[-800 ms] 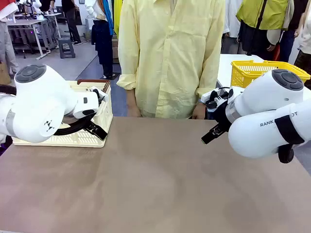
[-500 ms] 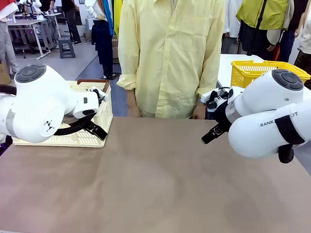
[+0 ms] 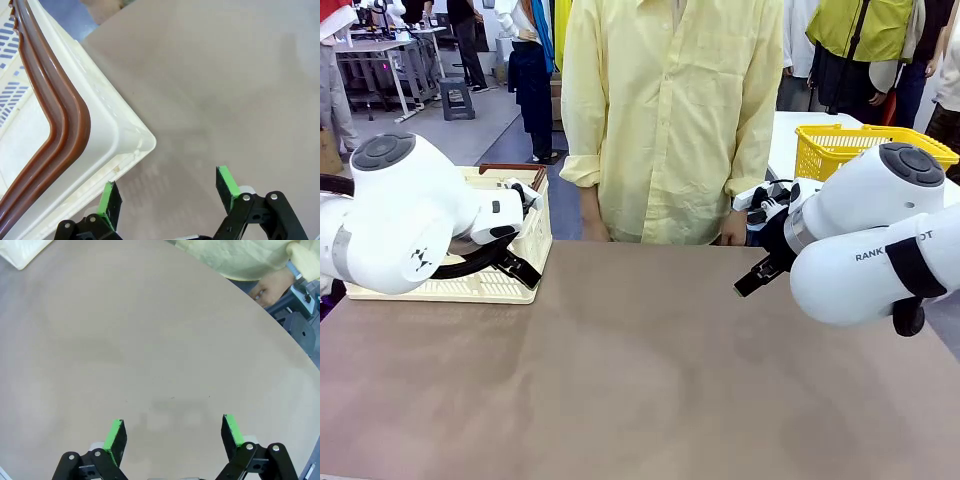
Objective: Place the drinks into the Shopping basket.
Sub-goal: Pick up one drink and place it into the Shopping basket.
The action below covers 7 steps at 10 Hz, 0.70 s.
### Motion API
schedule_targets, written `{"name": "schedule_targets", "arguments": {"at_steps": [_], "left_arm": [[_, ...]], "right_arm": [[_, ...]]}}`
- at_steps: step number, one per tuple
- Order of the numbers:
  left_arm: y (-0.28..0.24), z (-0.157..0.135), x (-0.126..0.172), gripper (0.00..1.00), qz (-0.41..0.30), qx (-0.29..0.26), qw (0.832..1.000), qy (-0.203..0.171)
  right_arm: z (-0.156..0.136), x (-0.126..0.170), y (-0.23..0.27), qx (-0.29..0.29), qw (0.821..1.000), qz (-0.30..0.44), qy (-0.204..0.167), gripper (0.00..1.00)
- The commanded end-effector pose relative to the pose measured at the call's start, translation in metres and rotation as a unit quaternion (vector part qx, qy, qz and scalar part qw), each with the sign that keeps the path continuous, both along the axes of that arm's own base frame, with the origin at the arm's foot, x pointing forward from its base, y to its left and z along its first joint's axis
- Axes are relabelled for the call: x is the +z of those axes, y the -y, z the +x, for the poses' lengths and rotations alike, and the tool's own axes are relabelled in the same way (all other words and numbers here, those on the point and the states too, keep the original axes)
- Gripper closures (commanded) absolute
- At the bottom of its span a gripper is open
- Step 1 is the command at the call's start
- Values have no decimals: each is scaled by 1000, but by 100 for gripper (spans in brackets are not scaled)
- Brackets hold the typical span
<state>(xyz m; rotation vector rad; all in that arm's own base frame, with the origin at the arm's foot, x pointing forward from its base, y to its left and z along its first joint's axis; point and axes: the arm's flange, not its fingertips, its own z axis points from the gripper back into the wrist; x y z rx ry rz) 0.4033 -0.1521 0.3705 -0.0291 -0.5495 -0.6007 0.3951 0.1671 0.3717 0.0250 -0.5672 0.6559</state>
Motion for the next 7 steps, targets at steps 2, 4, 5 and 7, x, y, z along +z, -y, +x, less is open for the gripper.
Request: {"name": "schedule_targets", "arguments": {"at_steps": [2, 4, 5, 7], "left_arm": [[0, 0, 0, 0, 0, 0, 1000, 0], [0, 0, 0, 0, 0, 0, 1000, 0], [0, 0, 0, 0, 0, 0, 1000, 0], [0, 0, 0, 0, 0, 0, 1000, 0]], "right_arm": [[0, 0, 0, 0, 1000, 0, 0, 0], [0, 0, 0, 0, 1000, 0, 0, 0], [0, 0, 0, 0, 1000, 0, 0, 0], [0, 0, 0, 0, 1000, 0, 0, 0]]}}
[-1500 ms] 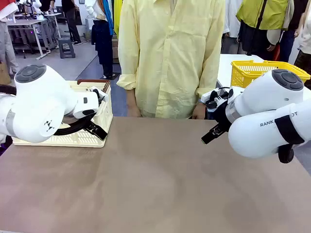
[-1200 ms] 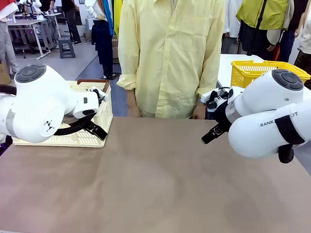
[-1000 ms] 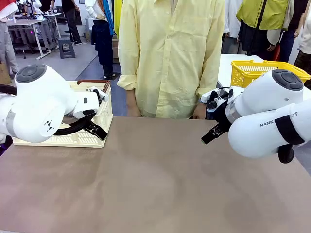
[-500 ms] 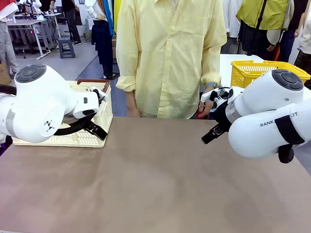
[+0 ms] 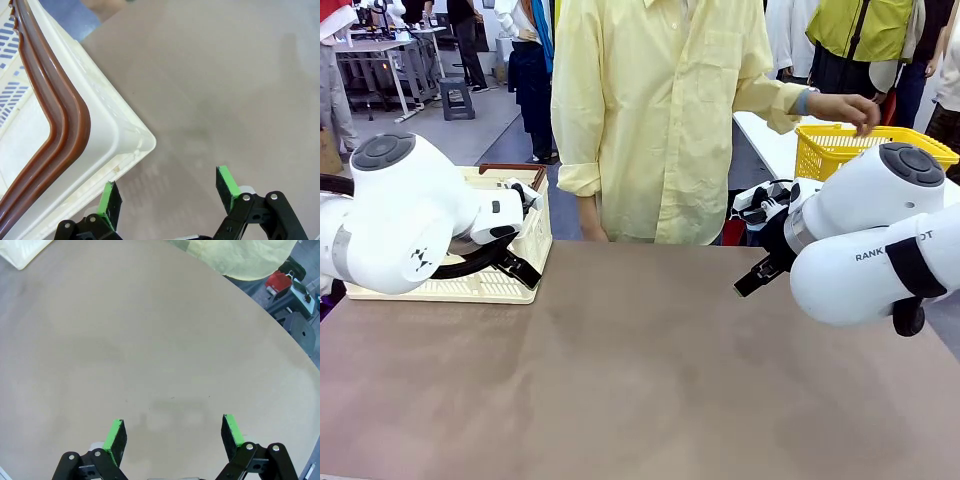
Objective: Place the drinks into the Shopping basket.
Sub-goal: Pick up one drink and place it into the Shopping basket.
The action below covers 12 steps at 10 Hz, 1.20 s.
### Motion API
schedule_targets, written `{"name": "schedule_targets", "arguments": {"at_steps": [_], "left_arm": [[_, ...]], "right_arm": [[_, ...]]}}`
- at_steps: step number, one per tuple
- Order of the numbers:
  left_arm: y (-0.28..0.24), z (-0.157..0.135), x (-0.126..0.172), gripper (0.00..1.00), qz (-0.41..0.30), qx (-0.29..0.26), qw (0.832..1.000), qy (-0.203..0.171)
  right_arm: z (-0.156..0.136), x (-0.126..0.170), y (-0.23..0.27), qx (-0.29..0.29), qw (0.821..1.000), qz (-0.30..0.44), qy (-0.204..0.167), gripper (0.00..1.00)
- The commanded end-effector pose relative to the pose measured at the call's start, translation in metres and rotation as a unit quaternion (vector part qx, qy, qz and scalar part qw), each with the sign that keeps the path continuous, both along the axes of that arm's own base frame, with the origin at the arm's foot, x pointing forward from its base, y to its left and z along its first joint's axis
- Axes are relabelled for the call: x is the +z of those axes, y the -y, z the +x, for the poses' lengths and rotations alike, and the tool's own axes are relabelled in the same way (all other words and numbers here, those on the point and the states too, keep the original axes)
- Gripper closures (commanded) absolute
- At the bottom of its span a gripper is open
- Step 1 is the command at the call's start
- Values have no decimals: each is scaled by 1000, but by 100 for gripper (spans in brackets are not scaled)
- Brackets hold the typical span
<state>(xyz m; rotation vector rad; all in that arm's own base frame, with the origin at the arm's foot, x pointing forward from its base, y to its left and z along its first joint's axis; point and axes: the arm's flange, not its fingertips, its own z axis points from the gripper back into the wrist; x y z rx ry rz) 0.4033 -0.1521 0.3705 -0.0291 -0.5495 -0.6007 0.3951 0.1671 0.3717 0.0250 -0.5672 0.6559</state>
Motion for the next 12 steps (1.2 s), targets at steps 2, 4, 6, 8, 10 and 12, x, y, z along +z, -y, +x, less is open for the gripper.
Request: {"name": "schedule_targets", "arguments": {"at_steps": [2, 4, 6, 8, 10, 12], "left_arm": [[0, 0, 0, 0, 0, 0, 1000, 0], [-9, -29, 28, 0, -74, -20, 979, -188], [-29, -63, 65, 0, -189, -28, 945, -266], [-94, -91, 100, 0, -315, -94, 904, -274], [-202, -117, 124, 0, -425, -99, 872, -221], [-300, -120, 96, 0, -543, -31, 818, -185]], "right_arm": [[0, 0, 0, 0, 1000, 0, 0, 0], [-24, 16, 10, -30, 986, 75, -149, 0], [-46, 49, 45, -136, 938, 191, -256, 0], [-77, 86, 109, -77, 890, 352, -280, 0], [-121, 109, 205, -91, 842, 484, -219, 0], [-148, 78, 270, -143, 787, 571, -187, 0]]}}
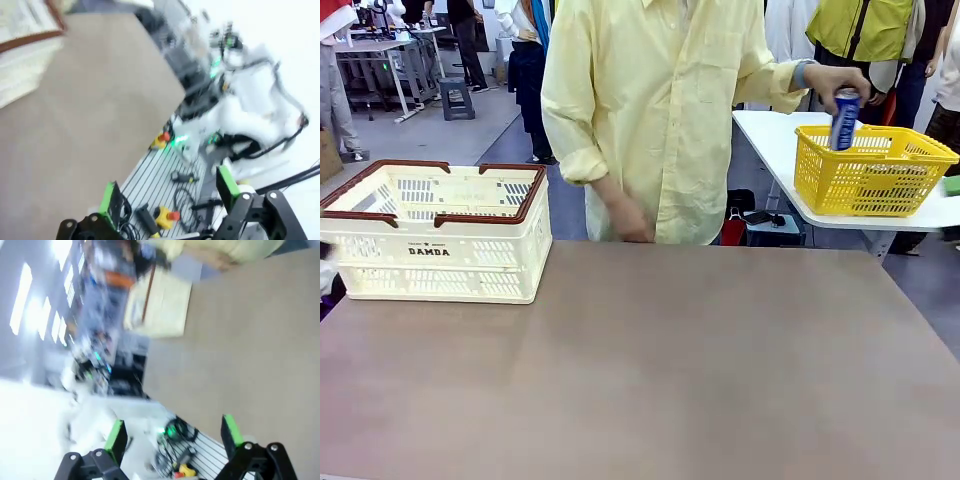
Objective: Place the drinks into the Shopping basket.
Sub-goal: Pick up one drink and place it into the Shopping basket.
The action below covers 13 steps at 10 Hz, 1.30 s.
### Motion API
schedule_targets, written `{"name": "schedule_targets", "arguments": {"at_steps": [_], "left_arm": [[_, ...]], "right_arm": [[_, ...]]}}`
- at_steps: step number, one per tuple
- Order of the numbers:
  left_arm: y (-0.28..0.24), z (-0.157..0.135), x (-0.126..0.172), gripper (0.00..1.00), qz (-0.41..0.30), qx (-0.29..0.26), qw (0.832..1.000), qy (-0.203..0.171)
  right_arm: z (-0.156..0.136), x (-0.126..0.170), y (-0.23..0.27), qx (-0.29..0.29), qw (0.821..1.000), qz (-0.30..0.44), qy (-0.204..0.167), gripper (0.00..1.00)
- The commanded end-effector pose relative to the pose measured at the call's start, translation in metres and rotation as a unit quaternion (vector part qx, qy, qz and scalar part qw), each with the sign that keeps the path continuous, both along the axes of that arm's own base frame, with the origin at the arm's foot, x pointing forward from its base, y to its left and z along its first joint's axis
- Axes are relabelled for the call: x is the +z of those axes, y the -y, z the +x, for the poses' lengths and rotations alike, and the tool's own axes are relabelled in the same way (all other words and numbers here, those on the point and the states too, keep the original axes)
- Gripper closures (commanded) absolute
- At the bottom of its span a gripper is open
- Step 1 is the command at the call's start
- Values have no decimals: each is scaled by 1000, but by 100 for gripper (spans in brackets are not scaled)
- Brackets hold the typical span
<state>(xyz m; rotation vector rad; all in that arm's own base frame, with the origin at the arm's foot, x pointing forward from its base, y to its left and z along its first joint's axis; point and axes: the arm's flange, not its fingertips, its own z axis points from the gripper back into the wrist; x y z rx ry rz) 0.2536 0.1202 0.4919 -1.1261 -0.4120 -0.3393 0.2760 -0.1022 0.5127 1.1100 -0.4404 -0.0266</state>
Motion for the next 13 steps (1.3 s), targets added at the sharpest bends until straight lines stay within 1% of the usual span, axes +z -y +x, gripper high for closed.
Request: {"name": "schedule_targets", "arguments": {"at_steps": [1, 2, 3, 4, 5, 6, 13], "left_arm": [[-63, 29, -47, 0, -115, 77, 990, -19], [-97, 28, -73, 0, -169, 127, 977, -38], [-113, 26, -88, 0, -179, 169, 968, -50], [-117, 25, -98, 0, -180, 181, 965, -56], [-110, 31, -101, 0, -152, 200, 965, -69], [-121, 4, -101, 0, -162, 189, 966, -67], [-121, 4, -101, 0, -162, 189, 966, -67]], "right_arm": [[-37, -90, 29, -51, 994, 92, 1, 0], [-44, -120, 49, -85, 987, 131, -19, 0], [-53, -141, 58, -114, 981, 152, -37, 0], [-64, -153, 64, -137, 977, 160, -42, 0], [-67, -158, 65, -164, 975, 141, -51, 0], [-44, -114, 125, -133, 979, 141, -54, 0], [-44, -114, 125, -133, 979, 141, -54, 0]]}}
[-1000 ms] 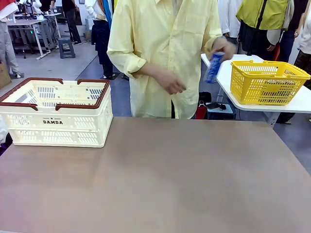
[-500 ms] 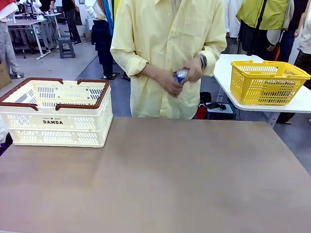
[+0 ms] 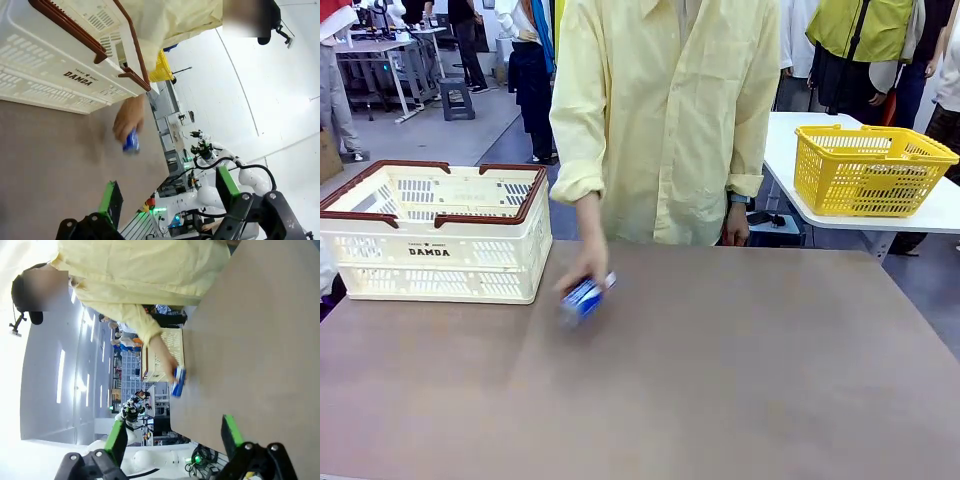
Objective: Place the drinks into the Shopping basket.
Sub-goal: Pick up one drink and place it into the Shopping basket.
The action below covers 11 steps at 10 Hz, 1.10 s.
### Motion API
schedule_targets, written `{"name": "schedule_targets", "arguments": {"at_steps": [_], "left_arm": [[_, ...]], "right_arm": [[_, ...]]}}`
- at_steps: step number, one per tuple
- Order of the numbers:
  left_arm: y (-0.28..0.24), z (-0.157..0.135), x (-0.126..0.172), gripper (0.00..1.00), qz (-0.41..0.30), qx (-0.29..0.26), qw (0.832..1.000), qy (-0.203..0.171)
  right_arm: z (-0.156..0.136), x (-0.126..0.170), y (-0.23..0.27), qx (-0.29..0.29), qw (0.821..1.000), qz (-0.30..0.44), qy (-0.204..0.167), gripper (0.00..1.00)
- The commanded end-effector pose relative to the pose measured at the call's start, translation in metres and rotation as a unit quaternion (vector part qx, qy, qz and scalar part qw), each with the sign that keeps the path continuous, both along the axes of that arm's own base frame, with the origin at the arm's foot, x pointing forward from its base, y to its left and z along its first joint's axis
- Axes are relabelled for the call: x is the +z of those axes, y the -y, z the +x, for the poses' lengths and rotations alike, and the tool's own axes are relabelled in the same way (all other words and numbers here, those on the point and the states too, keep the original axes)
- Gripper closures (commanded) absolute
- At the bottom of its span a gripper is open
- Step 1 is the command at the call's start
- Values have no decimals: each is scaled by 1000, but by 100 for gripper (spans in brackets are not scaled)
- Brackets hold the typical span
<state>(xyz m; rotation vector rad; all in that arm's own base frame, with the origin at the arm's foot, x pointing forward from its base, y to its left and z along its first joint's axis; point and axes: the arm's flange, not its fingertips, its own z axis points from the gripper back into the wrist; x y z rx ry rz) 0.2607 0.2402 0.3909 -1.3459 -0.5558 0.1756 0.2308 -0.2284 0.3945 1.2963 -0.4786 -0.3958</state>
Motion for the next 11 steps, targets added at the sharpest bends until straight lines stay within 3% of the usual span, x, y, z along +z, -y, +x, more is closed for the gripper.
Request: {"name": "schedule_targets", "arguments": {"at_steps": [1, 11], "left_arm": [[0, -3, 0, 0, 2, -8, 1000, 11], [0, 0, 0, 0, 1, 0, 1000, 0]], "right_arm": [[2, 4, -1, -3, 1000, 8, 9, 0], [2, 4, -1, -3, 1000, 8, 9, 0]]}}
